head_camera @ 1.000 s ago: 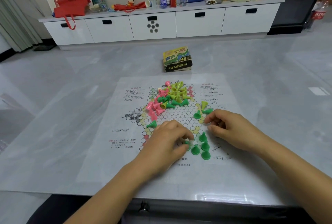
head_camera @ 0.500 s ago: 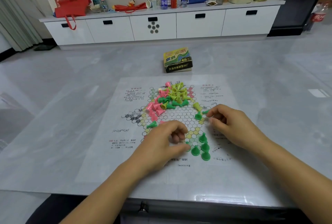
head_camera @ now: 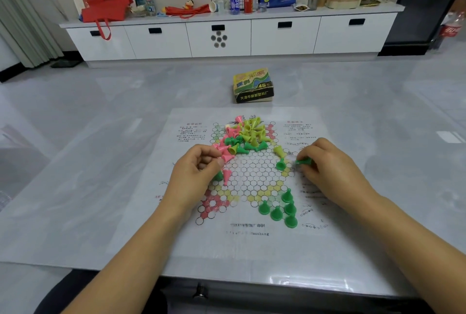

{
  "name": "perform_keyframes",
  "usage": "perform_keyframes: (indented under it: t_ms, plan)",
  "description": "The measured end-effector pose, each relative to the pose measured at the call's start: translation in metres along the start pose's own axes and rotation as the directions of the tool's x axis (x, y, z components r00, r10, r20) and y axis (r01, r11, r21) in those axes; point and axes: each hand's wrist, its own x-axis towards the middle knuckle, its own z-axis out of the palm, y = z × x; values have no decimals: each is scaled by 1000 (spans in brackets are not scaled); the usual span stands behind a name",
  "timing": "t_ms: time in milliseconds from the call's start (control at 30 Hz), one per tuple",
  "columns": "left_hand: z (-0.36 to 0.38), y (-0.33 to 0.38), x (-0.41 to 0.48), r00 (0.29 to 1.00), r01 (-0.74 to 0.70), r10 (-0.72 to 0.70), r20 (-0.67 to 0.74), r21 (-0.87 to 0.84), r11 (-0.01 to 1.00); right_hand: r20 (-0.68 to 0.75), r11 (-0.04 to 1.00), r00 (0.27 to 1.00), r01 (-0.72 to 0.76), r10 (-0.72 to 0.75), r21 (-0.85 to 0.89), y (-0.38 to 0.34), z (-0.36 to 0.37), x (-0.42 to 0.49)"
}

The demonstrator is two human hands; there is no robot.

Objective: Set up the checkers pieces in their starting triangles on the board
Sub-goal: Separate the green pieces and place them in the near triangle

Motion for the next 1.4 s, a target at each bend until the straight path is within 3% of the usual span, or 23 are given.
perform_keyframes:
  t_ms: [67, 133, 233, 433, 567, 767, 933, 1100, 1267, 1400]
  plan:
    - [0, 0, 0, 1000, 23, -23, -9, -32, 999, 3, 978, 998, -56, 56, 203, -1, -6, -4]
    - [0, 1, 1, 999, 36, -37, -11, -55, 998, 71, 878, 991, -137, 117, 458, -5, -11, -8]
    - [0, 1, 1, 999, 39, -40, -10, -65, 997, 107, 779, 989, -145, 100, 611, -8, -8, -11]
    - [-1, -2, 0, 998, 65, -65, -4, -83, 994, 139, 871, 990, -86, 20, 484, -8, 1, -12]
    - [-1, -3, 1, 999, 42, -42, 27, 15, 999, 168, 912, 985, -45, -27, 409, -8, 5, -12]
    - [-2, -3, 2, 999, 31, -31, 9, 34, 999, 208, 894, 976, -35, -66, 446, -8, 3, -13]
    - [-16, -3, 8, 999, 6, 7, -47, 268, 963, 242, 886, 968, -55, -65, 460, -6, 3, -11]
    - [-27, -2, 10, 985, 88, -138, 102, 385, 918, 220, 829, 975, -107, -20, 549, -3, -1, -10]
    - [-16, -4, 6, 994, -58, 1, 106, 542, 838, 178, 820, 984, -125, 29, 558, -2, -2, -10]
    - [-12, -1, 4, 995, -70, 30, 95, 457, 887, 176, 804, 983, -148, 55, 576, -1, -4, -10]
